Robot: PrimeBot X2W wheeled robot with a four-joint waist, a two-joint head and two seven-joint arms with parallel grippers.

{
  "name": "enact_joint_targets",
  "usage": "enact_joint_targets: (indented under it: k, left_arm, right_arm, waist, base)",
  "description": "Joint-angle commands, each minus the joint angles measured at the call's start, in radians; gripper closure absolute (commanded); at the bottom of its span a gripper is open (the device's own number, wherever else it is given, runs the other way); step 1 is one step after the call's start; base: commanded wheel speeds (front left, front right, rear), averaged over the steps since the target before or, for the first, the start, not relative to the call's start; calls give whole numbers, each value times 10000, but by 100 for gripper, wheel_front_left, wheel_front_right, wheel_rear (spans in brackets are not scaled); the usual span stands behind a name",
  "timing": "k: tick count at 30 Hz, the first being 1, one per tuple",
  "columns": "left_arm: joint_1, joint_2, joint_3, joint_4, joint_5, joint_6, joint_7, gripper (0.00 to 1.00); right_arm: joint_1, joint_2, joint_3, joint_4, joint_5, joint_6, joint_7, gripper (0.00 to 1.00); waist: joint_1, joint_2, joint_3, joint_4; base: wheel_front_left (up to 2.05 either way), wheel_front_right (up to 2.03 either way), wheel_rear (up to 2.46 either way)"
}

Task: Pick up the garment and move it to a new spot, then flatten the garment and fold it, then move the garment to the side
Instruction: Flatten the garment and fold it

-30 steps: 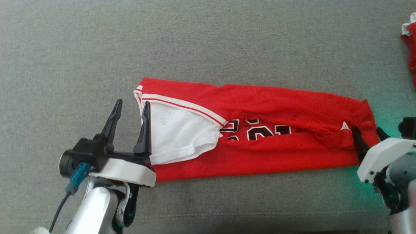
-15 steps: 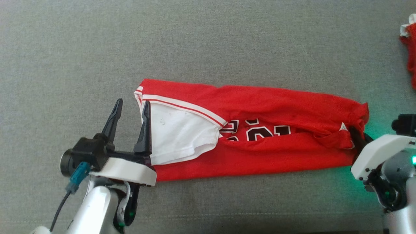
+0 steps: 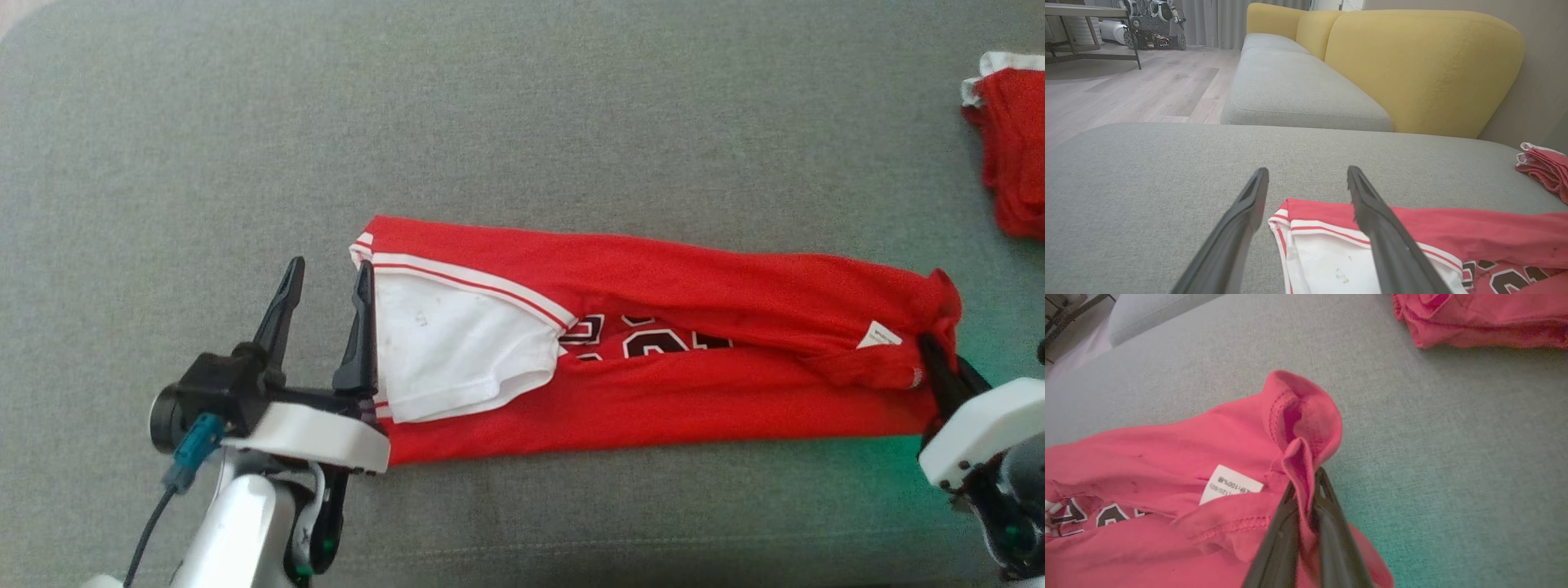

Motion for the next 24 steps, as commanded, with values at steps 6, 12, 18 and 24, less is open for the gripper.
enact_joint_targets:
  k: [6, 12, 18, 24]
  left_arm:
    - [165, -5, 486, -235, 125, -60, -122, 0]
    - [296, -55, 444, -195, 129, -129, -122, 0]
    - [352, -98, 387, -159, 119, -190, -122, 0]
    - [343, -137, 292, -141, 143, -235, -122, 0]
  right_arm:
    - [0, -63, 511, -1651, 1550, -7, 327, 100]
    - [-234, 237, 1371, -2768, 3120, -7, 1240, 100]
    - [-965, 603, 2762, -2720, 4369, -7, 1695, 100]
    - [-2043, 882, 4438, -1476, 5283, -7, 1184, 100]
  waist:
    - [0, -1, -507, -40]
    - [0, -1, -826, 180]
    - [0, -1, -965, 566]
    - [0, -1, -902, 1074]
  base:
    - [0, 0, 0]
    - [0, 0, 0]
    - [0, 0, 0]
    - [0, 0, 0]
